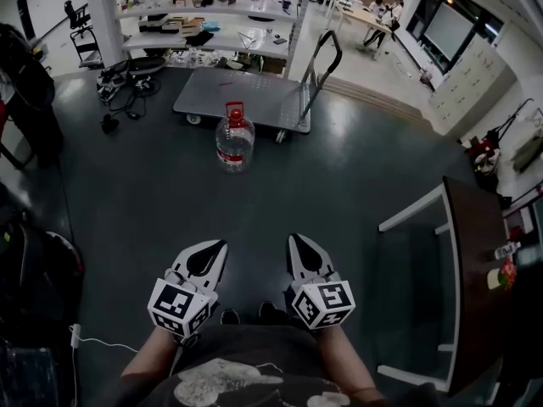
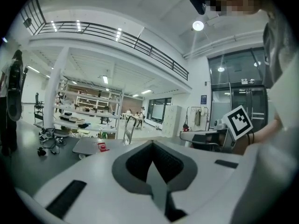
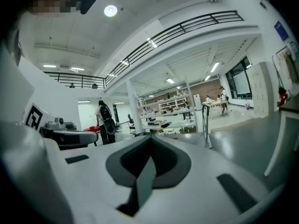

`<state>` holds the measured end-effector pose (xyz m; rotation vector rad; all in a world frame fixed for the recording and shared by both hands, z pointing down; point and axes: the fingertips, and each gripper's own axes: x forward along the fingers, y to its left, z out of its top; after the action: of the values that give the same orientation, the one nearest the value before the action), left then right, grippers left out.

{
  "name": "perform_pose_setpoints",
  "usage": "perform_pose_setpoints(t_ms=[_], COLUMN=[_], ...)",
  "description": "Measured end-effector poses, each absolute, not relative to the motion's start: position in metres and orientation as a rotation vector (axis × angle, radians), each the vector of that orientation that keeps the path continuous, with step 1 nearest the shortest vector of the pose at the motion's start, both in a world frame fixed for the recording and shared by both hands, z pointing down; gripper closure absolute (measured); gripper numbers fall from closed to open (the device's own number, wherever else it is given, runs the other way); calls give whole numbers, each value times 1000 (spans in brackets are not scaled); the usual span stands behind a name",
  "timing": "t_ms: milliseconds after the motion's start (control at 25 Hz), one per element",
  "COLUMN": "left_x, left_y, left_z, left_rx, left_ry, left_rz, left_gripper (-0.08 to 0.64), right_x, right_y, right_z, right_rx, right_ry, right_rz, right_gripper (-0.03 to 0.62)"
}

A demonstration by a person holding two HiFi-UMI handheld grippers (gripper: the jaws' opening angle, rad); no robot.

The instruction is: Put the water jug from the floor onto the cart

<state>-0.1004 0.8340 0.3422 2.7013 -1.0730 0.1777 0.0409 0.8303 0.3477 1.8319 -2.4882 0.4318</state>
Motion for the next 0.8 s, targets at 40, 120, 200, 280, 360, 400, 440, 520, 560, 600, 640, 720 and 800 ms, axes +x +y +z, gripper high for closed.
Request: perform_pose_setpoints(t_ms=[40,120,200,280,360,400,440,520,560,600,640,720,800], left_x=[-104,-112,-118,-123,-126,-127,-127,-128,-127,-126,-125,-122,-116], left_y=[834,833,832,829,822,816,810,796,787,779,771,750,720], left_z=[346,353,358,362,366,368,370,376,378,379,381,386,389], left_rx=[2698,2678,2662,2649,2633,2625,2617,2598,2586,2574,2563,2538,2512], left_ry=[-1076,-1079,-1082,-1093,-1109,-1120,-1135,-1173,-1191,-1205,-1216,-1234,-1256], left_rz=[186,193,197,205,210,215,222,239,247,253,259,267,261], left_gripper=[555,555,555,555,555,555,555,555,555,555,555,555,555], right_x=[39,35,27,22,22,22,23,24,25,27,29,33,43], right_y=[831,833,836,834,824,817,808,788,778,767,757,735,706], right_z=[352,355,353,351,353,355,358,365,369,373,375,378,380], right_rx=[1842,1846,1815,1778,1771,1771,1767,1745,1727,1709,1691,1661,1658], right_ry=[-2474,-2469,-2532,-2604,-2628,-2628,-2625,-2614,-2609,-2608,-2611,-2636,-2644], right_rz=[431,419,399,384,372,370,371,375,377,378,380,386,390], right_gripper=[600,600,600,600,600,600,600,600,600,600,600,600,600])
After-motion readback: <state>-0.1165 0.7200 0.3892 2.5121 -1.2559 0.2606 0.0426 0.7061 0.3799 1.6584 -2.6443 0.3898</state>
